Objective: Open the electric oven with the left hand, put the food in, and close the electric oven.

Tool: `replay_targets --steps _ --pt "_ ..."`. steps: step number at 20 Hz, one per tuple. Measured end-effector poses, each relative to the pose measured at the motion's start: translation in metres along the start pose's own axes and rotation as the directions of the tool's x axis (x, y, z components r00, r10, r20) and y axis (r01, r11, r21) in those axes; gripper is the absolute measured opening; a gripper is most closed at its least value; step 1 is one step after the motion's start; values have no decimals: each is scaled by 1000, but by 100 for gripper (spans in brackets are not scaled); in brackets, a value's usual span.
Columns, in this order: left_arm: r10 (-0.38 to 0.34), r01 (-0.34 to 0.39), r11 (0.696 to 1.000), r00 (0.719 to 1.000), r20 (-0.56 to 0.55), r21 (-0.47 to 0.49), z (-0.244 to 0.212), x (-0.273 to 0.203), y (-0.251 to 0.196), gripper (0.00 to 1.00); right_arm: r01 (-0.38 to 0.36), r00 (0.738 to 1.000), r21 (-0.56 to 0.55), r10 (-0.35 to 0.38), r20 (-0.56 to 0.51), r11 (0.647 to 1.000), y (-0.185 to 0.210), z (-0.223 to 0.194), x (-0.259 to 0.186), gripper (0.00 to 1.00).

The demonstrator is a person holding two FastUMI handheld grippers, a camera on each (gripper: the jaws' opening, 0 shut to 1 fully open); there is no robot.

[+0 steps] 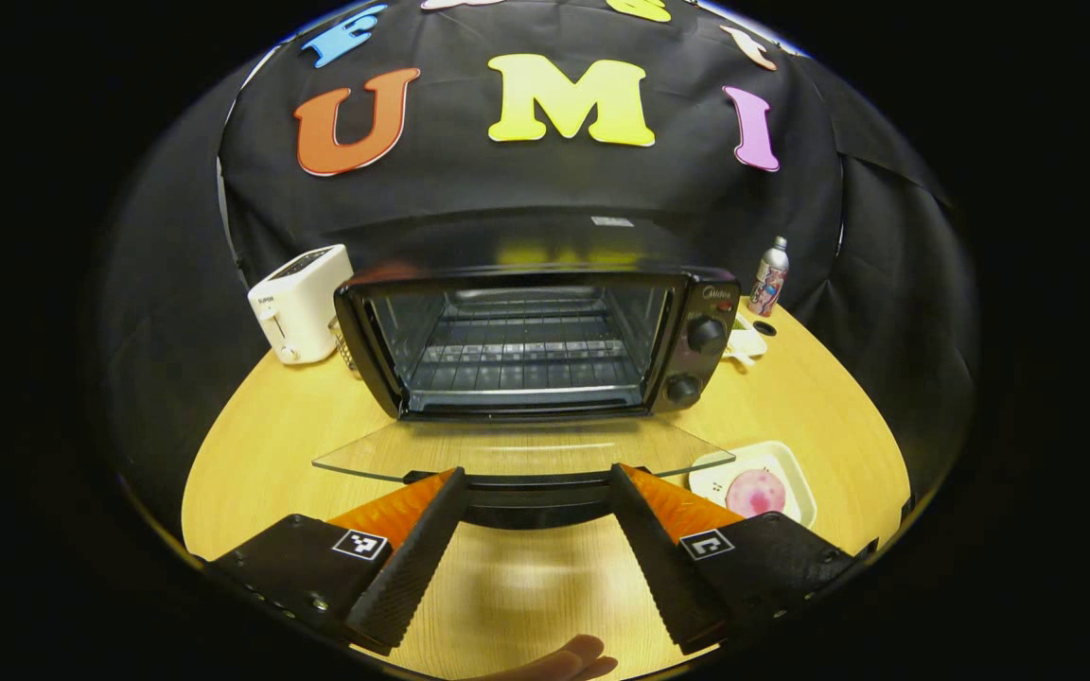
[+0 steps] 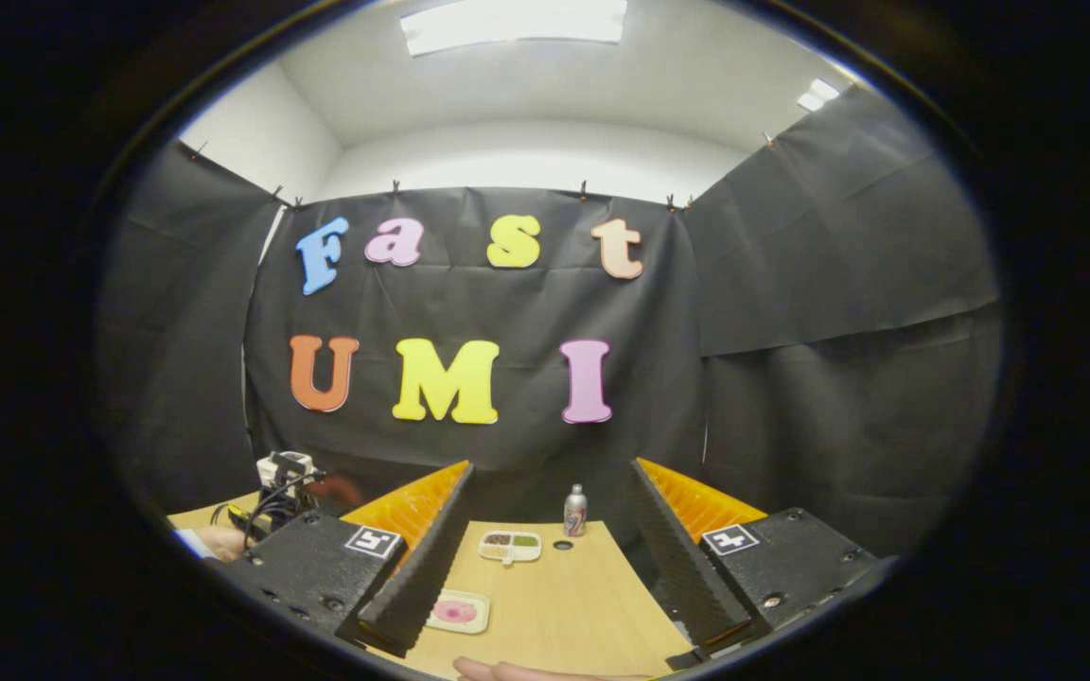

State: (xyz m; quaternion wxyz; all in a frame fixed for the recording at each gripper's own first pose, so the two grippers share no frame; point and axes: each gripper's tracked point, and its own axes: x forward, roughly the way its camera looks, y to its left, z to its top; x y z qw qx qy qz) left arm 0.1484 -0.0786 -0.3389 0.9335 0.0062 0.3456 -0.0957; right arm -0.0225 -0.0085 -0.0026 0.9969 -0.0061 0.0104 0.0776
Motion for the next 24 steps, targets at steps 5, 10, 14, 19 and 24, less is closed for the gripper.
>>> replay_targets --steps 5,10,14,19,24 --pt "1 -1 1000 998 -58 -7 -36 4 -1 96 -6 1000 9 6 -4 1000 5 -2 -1 96" --pt "1 -3 1000 991 -134 -13 -90 23 -2 95 0 1000 6 0 -22 1000 3 -9 3 96" --pt "-3 -4 999 992 -130 -54 -98 26 1 95 -2 999 -2 2 -47 1000 3 -17 5 96" --pt "-2 -2 999 995 -97 -43 -97 27 1 96 -24 994 -29 21 -104 999 5 -30 9 96" --pt "14 -14 1000 1000 -18 6 -84 16 8 95 -66 983 -53 55 -173 996 18 -48 16 96"
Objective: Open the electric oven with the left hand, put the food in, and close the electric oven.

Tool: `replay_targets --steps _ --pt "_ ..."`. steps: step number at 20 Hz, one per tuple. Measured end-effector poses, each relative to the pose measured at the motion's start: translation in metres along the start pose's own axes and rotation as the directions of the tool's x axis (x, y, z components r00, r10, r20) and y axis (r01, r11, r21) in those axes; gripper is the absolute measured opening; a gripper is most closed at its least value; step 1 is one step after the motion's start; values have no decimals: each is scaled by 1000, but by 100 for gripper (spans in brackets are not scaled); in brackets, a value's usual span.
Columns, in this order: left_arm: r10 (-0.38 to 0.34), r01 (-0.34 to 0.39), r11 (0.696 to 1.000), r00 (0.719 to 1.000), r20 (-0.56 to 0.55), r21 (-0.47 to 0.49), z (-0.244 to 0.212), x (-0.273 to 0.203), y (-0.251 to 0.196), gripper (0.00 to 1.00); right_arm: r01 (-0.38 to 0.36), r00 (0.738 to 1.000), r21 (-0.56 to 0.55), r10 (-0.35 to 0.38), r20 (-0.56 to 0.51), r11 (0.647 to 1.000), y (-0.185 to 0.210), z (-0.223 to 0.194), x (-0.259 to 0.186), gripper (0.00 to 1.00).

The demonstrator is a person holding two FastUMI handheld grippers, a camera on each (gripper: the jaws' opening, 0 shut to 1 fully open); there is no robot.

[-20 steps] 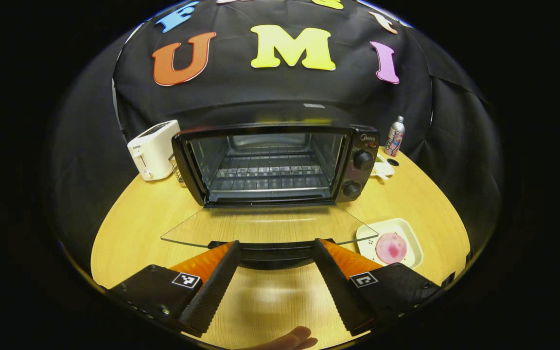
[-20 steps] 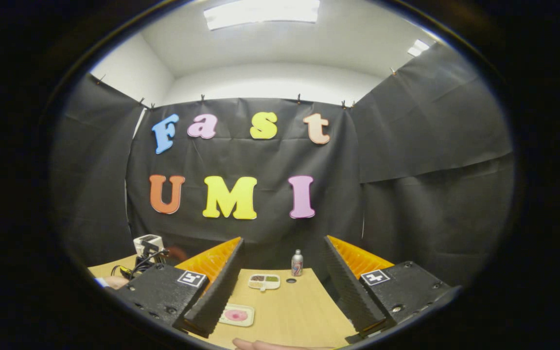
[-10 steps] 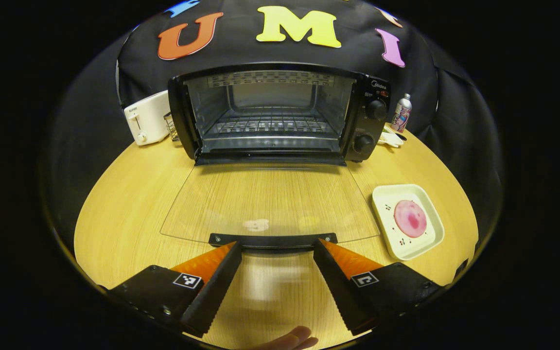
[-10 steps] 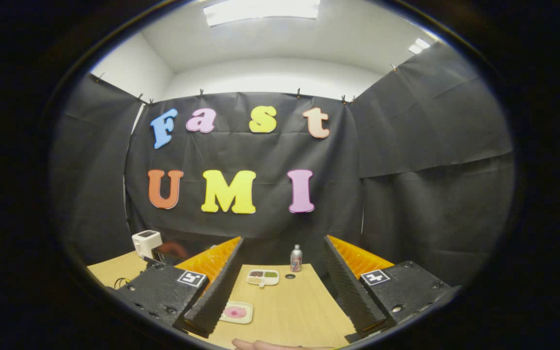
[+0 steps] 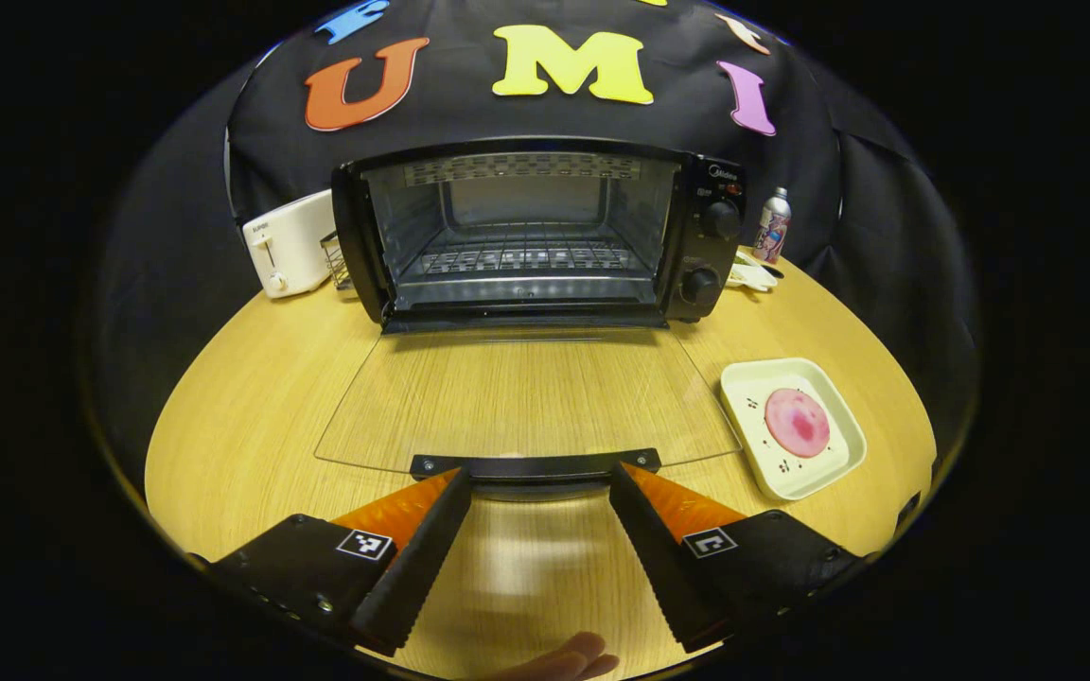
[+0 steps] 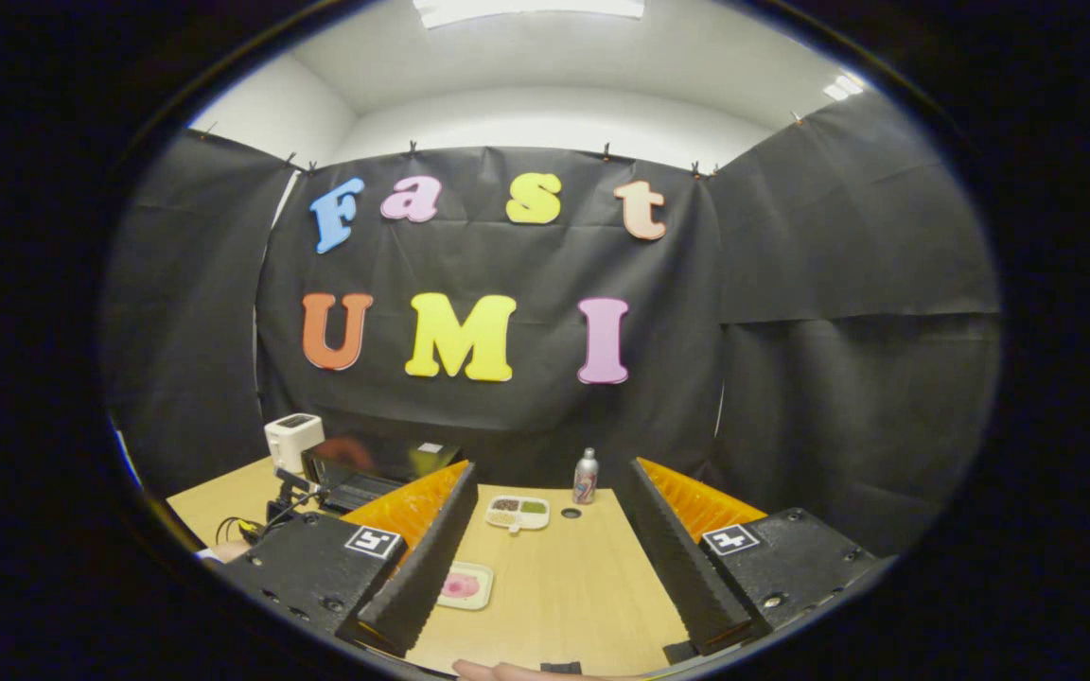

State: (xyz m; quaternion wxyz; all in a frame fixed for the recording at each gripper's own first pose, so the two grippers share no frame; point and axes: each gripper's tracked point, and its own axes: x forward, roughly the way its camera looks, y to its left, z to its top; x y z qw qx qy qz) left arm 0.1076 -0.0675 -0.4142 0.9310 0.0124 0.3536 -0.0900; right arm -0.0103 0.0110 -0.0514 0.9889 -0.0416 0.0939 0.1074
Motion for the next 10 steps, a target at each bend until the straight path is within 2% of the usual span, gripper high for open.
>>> replay_targets --steps 3,4,5,6,8,10 --pt "-22 26 998 996 83 -50 20 -25 -3 96 -17 996 -7 16 -83 1000 3 -16 18 96" --pt "-30 38 997 992 125 -61 30 -39 -3 100 -27 992 0 27 -124 1000 7 -26 24 96" --pt "-31 42 997 985 170 -62 42 -55 0 95 -41 984 11 42 -171 999 11 -37 31 96" --pt "-40 53 997 976 215 -58 51 -71 1 95 -62 972 30 67 -224 998 17 -48 37 96" --pt "-47 73 995 952 301 -74 68 -109 4 95 -138 926 57 150 -346 989 37 -78 53 97" --pt "-38 78 993 925 379 -91 83 -146 11 95 -161 864 101 190 -467 982 45 -111 71 97"
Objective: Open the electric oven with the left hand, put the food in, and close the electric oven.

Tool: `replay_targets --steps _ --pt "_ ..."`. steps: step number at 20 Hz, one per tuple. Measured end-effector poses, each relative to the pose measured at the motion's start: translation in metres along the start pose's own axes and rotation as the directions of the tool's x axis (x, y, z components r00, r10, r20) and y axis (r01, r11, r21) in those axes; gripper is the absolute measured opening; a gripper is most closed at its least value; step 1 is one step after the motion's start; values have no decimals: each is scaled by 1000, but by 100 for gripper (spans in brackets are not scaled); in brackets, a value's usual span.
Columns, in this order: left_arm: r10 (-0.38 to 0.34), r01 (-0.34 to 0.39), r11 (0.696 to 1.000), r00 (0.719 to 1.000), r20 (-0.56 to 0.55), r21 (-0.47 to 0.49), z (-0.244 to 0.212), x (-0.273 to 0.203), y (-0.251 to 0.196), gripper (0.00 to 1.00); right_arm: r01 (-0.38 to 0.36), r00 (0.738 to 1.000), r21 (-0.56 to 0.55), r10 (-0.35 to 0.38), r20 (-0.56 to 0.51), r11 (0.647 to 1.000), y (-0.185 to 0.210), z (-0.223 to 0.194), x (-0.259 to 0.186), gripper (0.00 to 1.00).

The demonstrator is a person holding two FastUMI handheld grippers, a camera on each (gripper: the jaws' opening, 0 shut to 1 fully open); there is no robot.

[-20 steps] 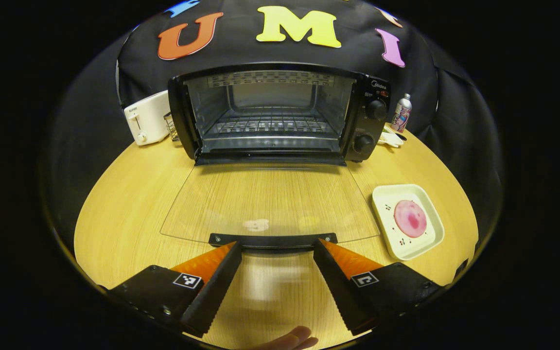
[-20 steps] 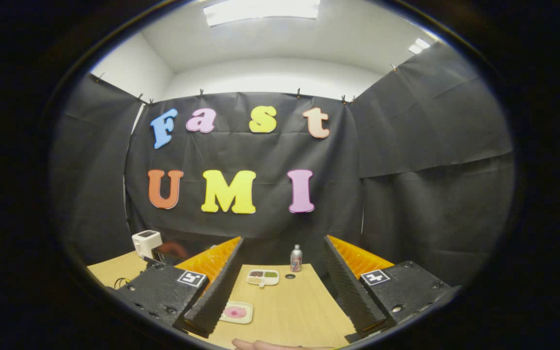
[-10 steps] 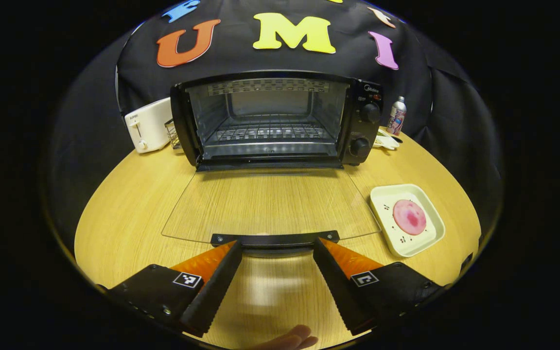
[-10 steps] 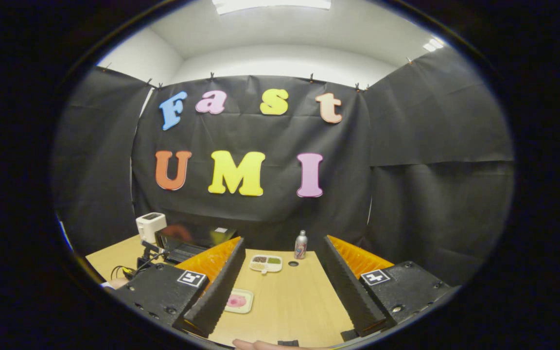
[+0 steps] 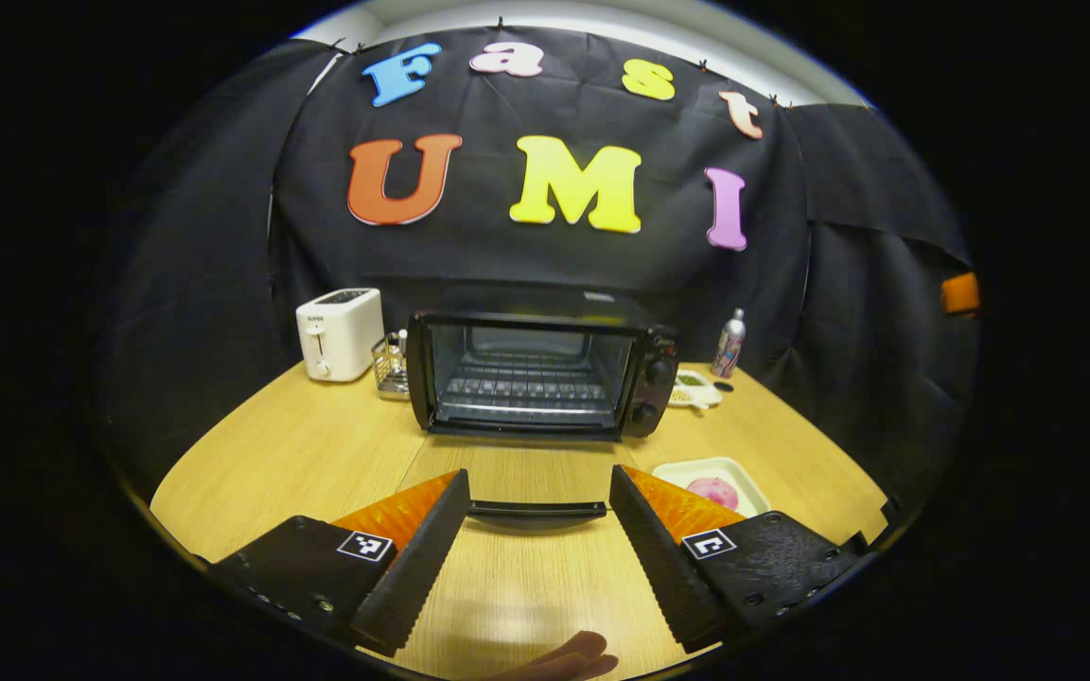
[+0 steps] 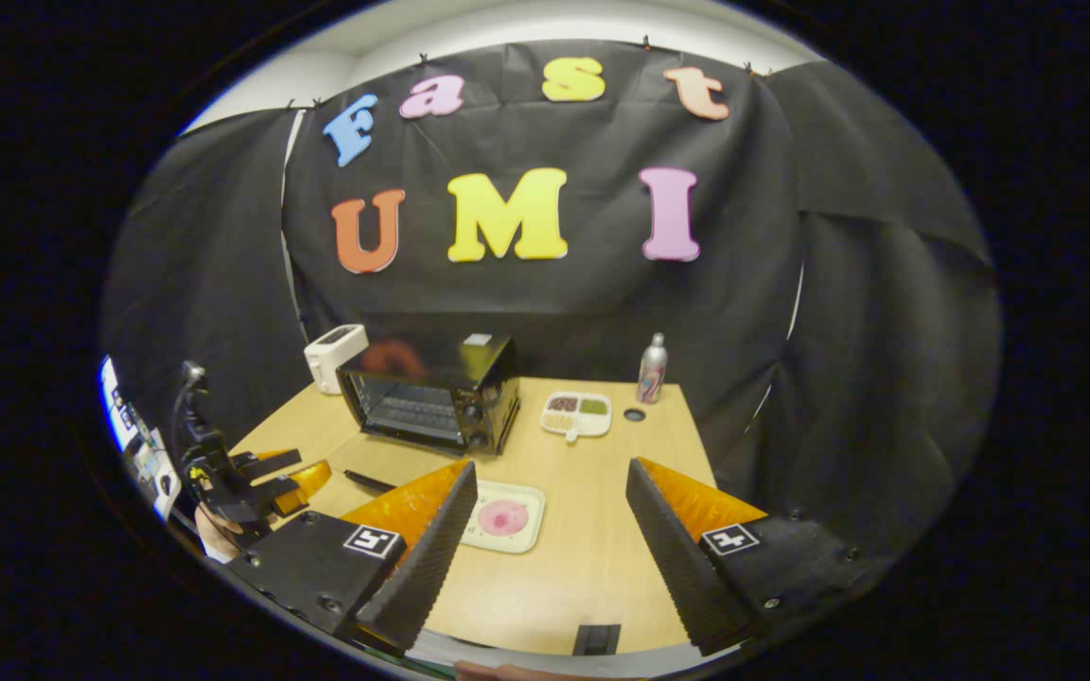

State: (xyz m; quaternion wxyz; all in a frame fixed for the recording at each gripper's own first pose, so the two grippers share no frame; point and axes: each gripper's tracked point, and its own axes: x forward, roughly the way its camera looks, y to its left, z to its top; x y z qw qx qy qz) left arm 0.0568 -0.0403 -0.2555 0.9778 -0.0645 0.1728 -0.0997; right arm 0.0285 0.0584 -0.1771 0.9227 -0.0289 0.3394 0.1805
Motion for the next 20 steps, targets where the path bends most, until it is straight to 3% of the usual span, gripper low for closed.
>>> replay_targets --steps 2,3,4,5,8,12,17,20 --pt "6 -6 1000 997 80 -1 28 -30 4 95 -7 993 18 9 -114 1000 -3 -18 30 97" --pt "18 -20 1000 993 119 10 41 -44 7 85 1 988 24 3 -156 1000 -6 -24 45 97" --pt "36 -41 999 986 160 28 52 -56 12 82 14 981 15 -11 -195 1000 -9 -31 60 96" --pt "61 -71 996 979 194 47 63 -69 17 92 21 971 0 -21 -237 1000 -12 -38 73 100" --pt "94 -113 992 955 280 52 89 -106 17 92 33 940 35 -19 -340 999 -18 -61 115 97" --pt "58 -62 998 947 316 1 105 -142 7 91 -9 877 172 90 -471 985 -11 -92 168 96" --pt "106 -135 989 937 333 64 107 -158 11 91 -12 787 233 153 -598 972 -16 -135 223 83" --pt "101 -134 988 936 338 76 110 -158 7 91 -17 758 276 192 -623 961 -15 -152 245 76"
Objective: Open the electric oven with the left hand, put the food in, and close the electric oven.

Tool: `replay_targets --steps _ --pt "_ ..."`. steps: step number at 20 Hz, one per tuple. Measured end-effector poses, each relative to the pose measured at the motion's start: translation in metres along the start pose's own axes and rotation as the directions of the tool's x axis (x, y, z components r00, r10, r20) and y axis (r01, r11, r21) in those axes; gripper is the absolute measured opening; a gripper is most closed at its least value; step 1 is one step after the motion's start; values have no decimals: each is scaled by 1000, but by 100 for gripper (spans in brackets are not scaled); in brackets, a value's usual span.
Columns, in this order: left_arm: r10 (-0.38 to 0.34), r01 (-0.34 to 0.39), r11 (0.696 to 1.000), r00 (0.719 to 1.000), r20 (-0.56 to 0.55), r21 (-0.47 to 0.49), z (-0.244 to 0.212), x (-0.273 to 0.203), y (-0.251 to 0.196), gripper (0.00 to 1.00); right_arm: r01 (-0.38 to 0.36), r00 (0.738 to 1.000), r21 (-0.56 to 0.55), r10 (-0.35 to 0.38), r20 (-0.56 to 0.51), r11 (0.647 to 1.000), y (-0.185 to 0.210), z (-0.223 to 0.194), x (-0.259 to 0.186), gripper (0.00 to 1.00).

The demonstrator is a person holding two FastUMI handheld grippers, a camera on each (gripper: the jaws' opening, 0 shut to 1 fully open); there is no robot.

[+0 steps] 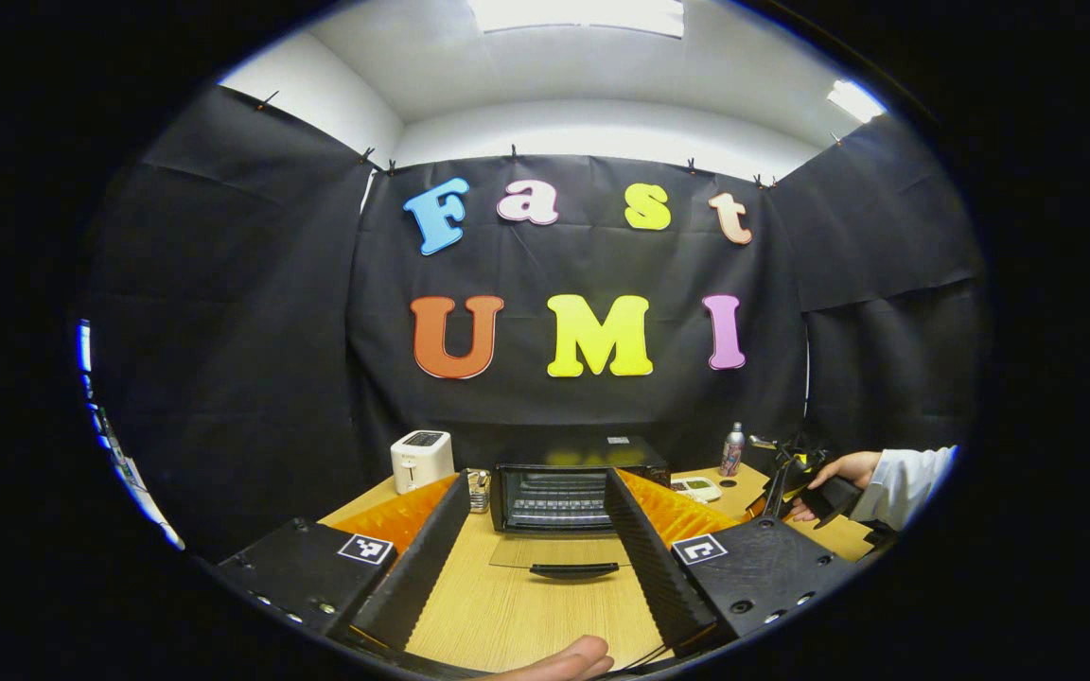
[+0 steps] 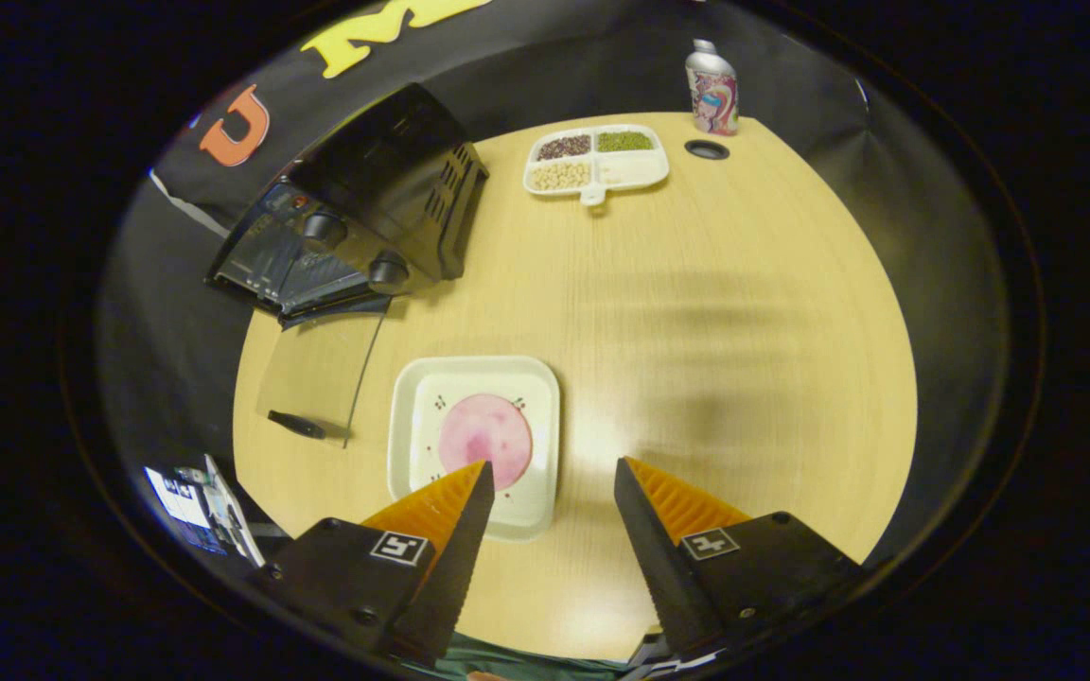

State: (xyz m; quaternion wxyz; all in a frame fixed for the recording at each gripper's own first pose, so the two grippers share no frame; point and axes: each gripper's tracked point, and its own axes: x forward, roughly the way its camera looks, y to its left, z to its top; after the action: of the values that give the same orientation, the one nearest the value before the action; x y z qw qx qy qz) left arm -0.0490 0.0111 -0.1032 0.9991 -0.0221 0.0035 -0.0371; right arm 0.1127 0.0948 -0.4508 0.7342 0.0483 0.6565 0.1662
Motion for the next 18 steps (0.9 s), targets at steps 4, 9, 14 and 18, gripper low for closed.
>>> replay_targets --steps 4,9,14,18 --pt "10 -9 1000 1000 -16 22 -9 6 0 91 -56 997 -10 55 -44 998 1 2 24 64" --pt "29 -27 999 998 -63 45 -29 12 5 91 -138 985 18 139 -103 990 6 -6 43 0" --pt "33 -33 999 997 -65 14 -31 15 2 92 -262 959 79 269 -94 962 5 -4 44 4" --pt "1 0 1000 997 -77 17 -28 12 -8 91 -432 893 241 450 -19 869 1 -5 42 2"
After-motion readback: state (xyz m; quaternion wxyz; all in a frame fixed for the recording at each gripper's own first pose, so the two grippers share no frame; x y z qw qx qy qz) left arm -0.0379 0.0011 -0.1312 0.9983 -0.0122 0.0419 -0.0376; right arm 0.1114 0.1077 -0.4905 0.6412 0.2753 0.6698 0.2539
